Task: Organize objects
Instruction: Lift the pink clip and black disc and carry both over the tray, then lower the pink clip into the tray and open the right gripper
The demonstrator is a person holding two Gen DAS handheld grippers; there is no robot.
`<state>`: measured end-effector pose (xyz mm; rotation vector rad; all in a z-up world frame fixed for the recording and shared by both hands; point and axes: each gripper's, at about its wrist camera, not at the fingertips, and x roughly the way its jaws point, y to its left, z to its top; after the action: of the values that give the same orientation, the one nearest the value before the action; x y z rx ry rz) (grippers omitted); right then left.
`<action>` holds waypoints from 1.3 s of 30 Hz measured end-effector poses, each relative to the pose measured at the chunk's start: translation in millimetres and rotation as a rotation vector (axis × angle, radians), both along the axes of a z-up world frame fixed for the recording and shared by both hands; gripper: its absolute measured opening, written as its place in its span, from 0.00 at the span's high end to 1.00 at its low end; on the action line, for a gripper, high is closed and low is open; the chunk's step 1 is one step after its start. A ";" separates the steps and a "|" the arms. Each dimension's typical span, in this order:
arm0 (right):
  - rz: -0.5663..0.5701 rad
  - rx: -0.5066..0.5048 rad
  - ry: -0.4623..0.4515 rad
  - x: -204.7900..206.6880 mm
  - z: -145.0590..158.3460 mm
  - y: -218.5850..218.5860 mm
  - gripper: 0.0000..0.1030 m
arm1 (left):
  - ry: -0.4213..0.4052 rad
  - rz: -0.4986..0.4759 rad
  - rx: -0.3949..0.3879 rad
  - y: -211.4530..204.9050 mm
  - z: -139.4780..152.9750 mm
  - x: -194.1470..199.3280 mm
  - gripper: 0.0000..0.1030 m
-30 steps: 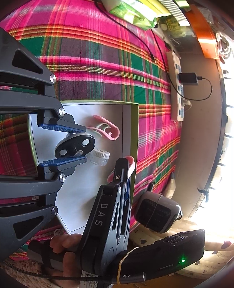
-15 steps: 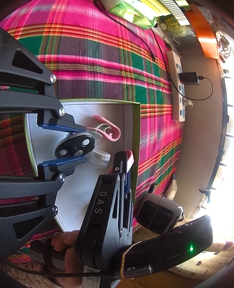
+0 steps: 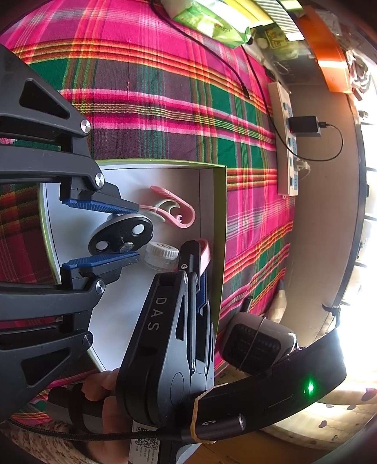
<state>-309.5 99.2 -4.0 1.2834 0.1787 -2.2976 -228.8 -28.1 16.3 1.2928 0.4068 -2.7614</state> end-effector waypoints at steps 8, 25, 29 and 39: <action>-0.003 0.011 -0.001 -0.2 -0.6 -0.1 0.82 | -0.001 0.017 0.000 1.4 0.5 -0.7 0.77; -0.011 0.023 0.003 -0.3 0.4 0.1 0.82 | -0.002 0.073 -0.004 2.1 0.0 -2.5 0.76; -0.020 0.024 0.008 -0.2 0.6 0.1 0.82 | -0.002 0.073 -0.005 2.8 0.0 -2.8 0.76; -0.028 0.031 0.017 1.7 1.5 0.3 0.74 | -0.003 0.097 -0.008 3.9 0.3 -3.3 0.76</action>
<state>-307.8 99.5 -2.5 1.2899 0.2045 -2.3384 -232.1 -24.2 16.6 1.2409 0.4459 -2.6789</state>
